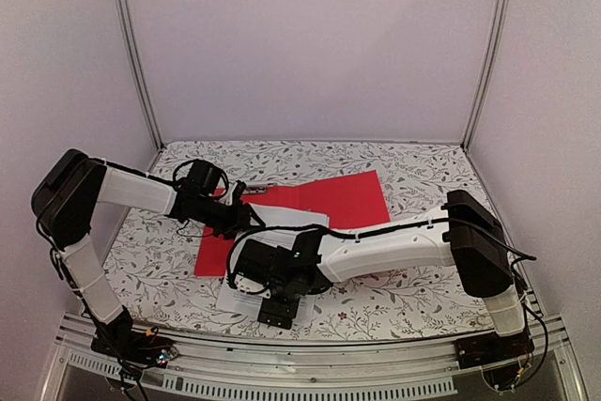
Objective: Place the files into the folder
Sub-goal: Adjust the file at the center of the board.
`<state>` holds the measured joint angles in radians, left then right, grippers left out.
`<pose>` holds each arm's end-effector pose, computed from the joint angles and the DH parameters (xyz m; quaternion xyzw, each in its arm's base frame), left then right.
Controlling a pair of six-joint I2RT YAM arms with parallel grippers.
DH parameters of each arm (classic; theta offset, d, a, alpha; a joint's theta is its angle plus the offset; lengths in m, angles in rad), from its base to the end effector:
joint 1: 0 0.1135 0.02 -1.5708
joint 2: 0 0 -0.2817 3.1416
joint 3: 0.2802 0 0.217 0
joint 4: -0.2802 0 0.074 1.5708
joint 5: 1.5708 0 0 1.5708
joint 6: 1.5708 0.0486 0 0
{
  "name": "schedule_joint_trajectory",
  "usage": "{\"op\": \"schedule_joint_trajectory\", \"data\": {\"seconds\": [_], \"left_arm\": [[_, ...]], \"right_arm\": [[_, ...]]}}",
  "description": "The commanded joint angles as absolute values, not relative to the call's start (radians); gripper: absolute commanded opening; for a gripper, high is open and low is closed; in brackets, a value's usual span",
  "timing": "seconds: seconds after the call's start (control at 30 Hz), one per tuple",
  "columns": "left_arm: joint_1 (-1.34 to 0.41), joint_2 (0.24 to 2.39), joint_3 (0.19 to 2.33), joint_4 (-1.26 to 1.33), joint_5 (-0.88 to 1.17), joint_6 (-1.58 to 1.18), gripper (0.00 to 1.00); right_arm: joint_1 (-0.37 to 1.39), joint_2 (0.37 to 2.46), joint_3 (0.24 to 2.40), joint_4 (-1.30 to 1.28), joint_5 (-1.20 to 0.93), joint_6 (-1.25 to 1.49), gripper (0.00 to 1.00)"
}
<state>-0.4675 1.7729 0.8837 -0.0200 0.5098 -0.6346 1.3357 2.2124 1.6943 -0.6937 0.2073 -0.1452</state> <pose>0.2804 -0.1681 0.1735 0.0052 0.9189 -0.3677 0.1429 0.1127 0.4277 0.1742 -0.6466 0.7349 0.0153 0.2041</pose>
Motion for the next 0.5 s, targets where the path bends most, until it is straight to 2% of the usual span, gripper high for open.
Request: {"op": "schedule_joint_trajectory", "data": {"seconds": [0.0, 0.47], "left_arm": [[-0.456, 1.744, 0.871, -0.017, 0.517, -0.619, 0.5], [-0.456, 1.744, 0.862, -0.017, 0.52, -0.624, 0.5]], "right_arm": [[1.327, 2.229, 1.717, -0.711, 0.222, -0.128, 0.98], [1.323, 2.239, 1.744, -0.712, 0.211, -0.112, 0.98]]}}
